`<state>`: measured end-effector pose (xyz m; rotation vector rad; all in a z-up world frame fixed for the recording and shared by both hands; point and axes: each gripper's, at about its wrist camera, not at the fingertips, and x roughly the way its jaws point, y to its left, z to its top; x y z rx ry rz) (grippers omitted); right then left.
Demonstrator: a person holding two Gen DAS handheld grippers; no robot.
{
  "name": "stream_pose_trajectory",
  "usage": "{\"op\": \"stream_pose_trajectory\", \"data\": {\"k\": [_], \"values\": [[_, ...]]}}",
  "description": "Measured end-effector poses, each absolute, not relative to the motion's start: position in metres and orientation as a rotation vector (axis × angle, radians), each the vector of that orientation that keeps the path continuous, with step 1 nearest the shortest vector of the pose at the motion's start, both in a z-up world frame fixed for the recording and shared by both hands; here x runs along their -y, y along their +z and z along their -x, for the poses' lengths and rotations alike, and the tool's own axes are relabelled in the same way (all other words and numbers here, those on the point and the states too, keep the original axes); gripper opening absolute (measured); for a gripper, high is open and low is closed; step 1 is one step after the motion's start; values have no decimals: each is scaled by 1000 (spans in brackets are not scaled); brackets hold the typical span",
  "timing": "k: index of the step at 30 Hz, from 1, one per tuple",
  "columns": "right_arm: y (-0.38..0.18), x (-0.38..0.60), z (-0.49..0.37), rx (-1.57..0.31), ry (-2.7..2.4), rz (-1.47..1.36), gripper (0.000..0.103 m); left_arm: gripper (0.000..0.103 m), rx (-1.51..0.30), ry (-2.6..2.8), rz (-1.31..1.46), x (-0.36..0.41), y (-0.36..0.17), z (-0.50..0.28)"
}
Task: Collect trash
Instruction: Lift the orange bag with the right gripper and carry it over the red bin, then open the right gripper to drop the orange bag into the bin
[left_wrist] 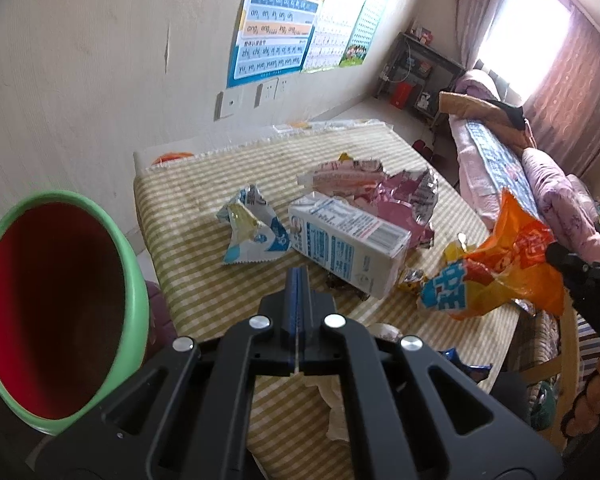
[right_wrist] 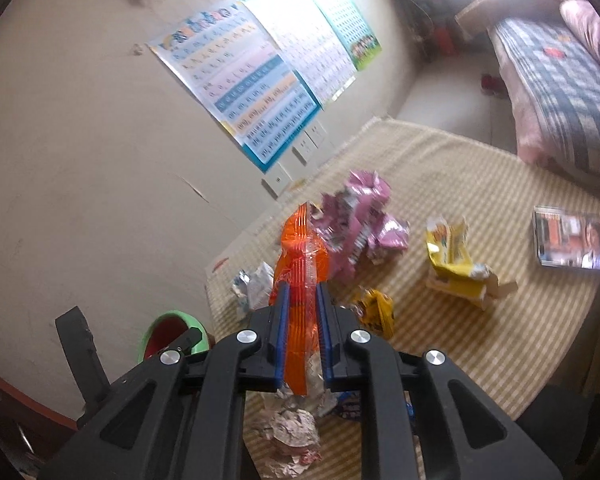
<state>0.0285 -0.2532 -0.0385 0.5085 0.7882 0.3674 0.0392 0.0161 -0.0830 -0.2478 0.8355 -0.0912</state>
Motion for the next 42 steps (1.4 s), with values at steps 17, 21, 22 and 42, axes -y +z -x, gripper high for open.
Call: {"op": "stream_pose_trajectory", "data": {"k": [17, 21, 22, 42], "values": [[12, 196, -25, -678, 520, -420, 13, 0, -789, 5, 271, -60, -67, -27], [9, 176, -28, -697, 566, -405, 13, 0, -783, 31, 272, -71, -65, -25], [9, 168, -29, -704, 584, -402, 13, 0, -784, 41, 275, -76, -65, -24], [-70, -24, -41, -939, 890, -187, 13, 0, -882, 347, 369, -201, -118, 18]]}}
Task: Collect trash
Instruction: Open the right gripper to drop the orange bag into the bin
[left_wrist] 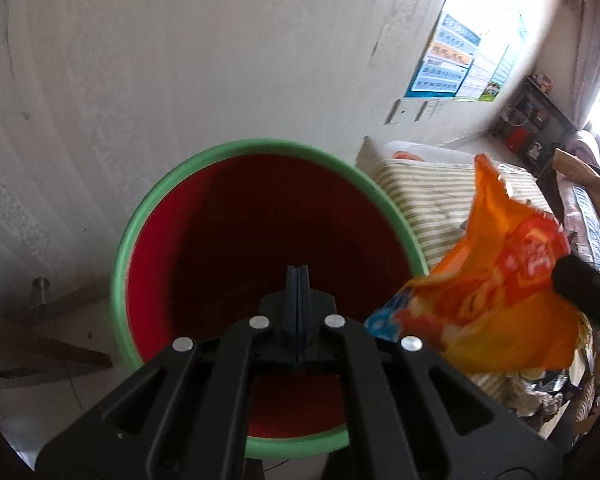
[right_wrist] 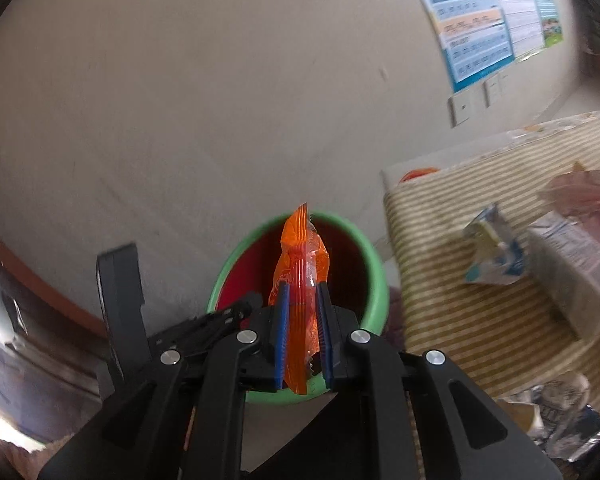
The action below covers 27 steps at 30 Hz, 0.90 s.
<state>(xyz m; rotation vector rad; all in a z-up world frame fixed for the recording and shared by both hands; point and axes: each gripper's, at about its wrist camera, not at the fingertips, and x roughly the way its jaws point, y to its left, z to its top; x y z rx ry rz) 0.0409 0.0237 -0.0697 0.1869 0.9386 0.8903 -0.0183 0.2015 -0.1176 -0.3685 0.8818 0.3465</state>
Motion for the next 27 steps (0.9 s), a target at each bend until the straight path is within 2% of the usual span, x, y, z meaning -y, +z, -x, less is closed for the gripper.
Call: {"op": "stream_pose_trajectory", "data": {"k": [7, 9, 10, 11, 13, 15, 20, 27], "values": [[-80, -42, -37, -962, 921, -145, 16, 0, -902, 361, 380, -206, -126, 20], [-80, -45, -34, -965, 934, -139, 29, 2, -904, 362, 387, -207, -128, 19], [-80, -45, -33, -965, 939, -139, 43, 10, -907, 360, 391, -207, -129, 20], [-81, -45, -34, -962, 941, -141, 46, 23, -903, 360, 395, -207, -129, 20], [-79, -43, -32, -957, 940, -143, 46, 38, -885, 365, 400, -208, -127, 20], [-76, -39, -29, -952, 926, -144, 47, 45, -877, 364, 401, -207, -125, 18], [-64, -4, -30, -898, 832, -171, 54, 48, -863, 345, 372, -197, -118, 12], [-52, 52, -43, -846, 702, -224, 55, 50, -844, 291, 342, -172, -106, 4]]}}
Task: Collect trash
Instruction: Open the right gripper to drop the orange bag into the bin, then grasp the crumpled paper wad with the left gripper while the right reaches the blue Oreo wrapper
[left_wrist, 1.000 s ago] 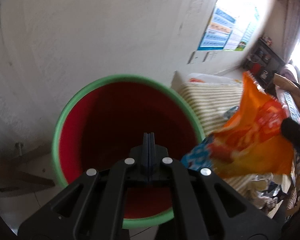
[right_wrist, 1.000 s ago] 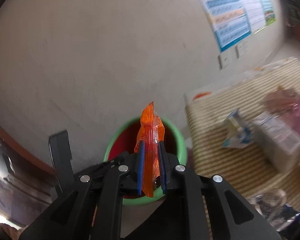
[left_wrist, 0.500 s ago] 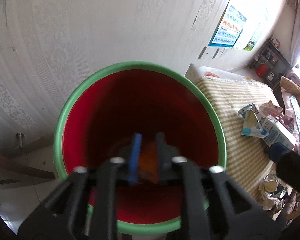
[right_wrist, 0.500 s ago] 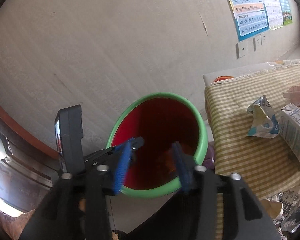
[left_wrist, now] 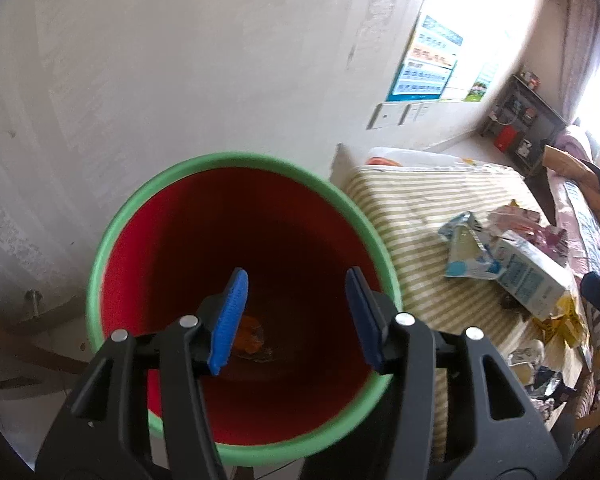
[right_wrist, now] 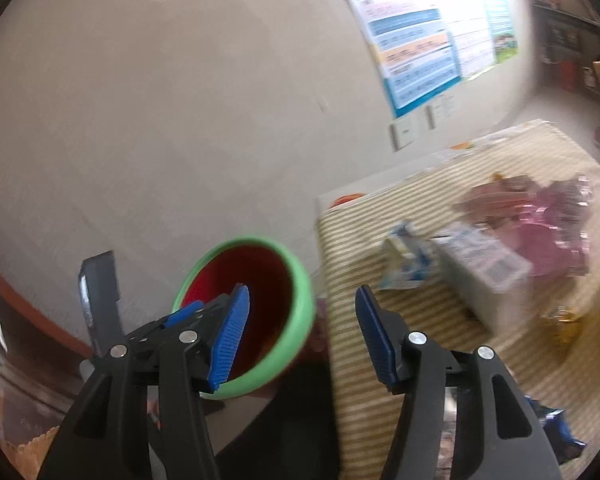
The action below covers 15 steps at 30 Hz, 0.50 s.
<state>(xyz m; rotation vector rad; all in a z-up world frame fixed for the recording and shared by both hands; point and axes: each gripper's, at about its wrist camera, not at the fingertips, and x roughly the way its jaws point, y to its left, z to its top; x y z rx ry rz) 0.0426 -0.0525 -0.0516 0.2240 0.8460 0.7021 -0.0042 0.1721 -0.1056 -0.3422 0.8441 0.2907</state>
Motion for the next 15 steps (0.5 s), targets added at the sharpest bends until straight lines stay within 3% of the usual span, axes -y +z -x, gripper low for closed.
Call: {"op": "stream_pose_trajectory", "data": {"k": [15], "values": [[-68, 173, -33, -862, 465, -316, 58, 54, -869, 2, 248, -58, -87, -16]]}}
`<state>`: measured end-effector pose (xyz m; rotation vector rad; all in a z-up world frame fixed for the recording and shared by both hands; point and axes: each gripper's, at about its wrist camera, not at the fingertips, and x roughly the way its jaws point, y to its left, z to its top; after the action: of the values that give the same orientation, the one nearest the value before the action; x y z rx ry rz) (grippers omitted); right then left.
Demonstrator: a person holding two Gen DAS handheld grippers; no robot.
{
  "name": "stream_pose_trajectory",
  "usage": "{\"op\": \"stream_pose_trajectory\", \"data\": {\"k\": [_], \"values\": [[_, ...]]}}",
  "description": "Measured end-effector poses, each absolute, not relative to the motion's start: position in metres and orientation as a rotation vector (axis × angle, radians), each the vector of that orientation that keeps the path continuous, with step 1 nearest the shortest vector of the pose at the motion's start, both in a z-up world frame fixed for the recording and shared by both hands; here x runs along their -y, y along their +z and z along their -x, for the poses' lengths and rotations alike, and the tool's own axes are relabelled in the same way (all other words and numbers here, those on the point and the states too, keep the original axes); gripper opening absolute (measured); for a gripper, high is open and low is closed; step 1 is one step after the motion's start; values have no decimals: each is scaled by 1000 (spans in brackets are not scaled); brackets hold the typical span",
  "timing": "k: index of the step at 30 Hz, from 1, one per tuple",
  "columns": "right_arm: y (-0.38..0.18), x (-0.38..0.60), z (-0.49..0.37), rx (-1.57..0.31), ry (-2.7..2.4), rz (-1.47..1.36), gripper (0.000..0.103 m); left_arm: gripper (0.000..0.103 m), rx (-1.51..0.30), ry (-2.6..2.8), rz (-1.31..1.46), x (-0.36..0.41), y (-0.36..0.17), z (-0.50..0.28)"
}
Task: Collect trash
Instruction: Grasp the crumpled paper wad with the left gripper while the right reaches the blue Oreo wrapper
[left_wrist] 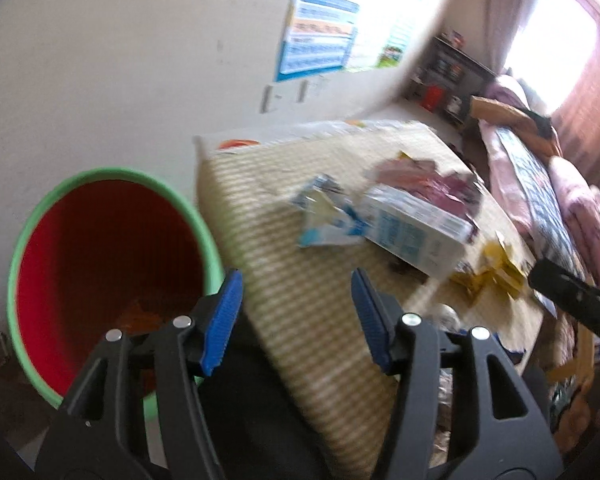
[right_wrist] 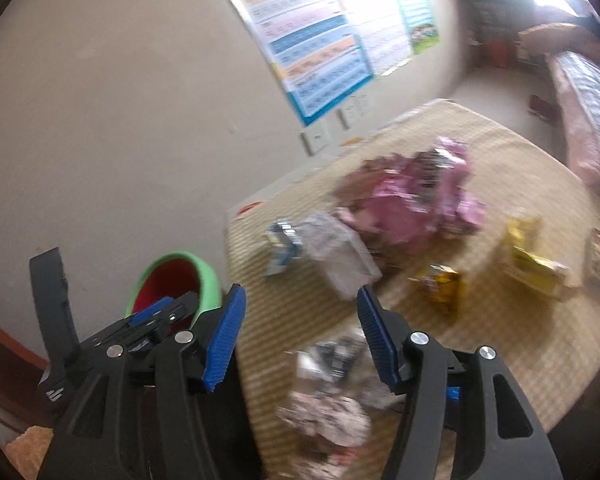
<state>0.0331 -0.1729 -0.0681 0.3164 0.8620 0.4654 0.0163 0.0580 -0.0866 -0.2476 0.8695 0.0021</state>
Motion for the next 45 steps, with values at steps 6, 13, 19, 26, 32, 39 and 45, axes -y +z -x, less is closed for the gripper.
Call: {"op": "stream_pose_trajectory", "data": {"k": [6, 13, 19, 26, 32, 39, 45], "values": [[-86, 219, -33, -894, 346, -380, 59, 55, -902, -57, 207, -32, -93, -18], [-98, 253, -30, -883, 220, -369, 59, 56, -956, -148, 194, -7, -103, -16], [-112, 267, -30, -908, 193, -393, 59, 58, -995, -337, 161, 32, -104, -8], [-117, 263, -34, -934, 215, -410, 59, 61, -1085, -448, 140, 58, -109, 9], [-109, 271, -32, -925, 215, -404, 59, 61, -1174, -398, 60, 74, -129, 10], [-113, 281, -20, -997, 262, -330, 63, 46, -1240, -396, 67, 79, -149, 3], [-140, 280, -6, -1102, 304, -338, 63, 32, -1203, -400, 106, 72, -142, 4]]}}
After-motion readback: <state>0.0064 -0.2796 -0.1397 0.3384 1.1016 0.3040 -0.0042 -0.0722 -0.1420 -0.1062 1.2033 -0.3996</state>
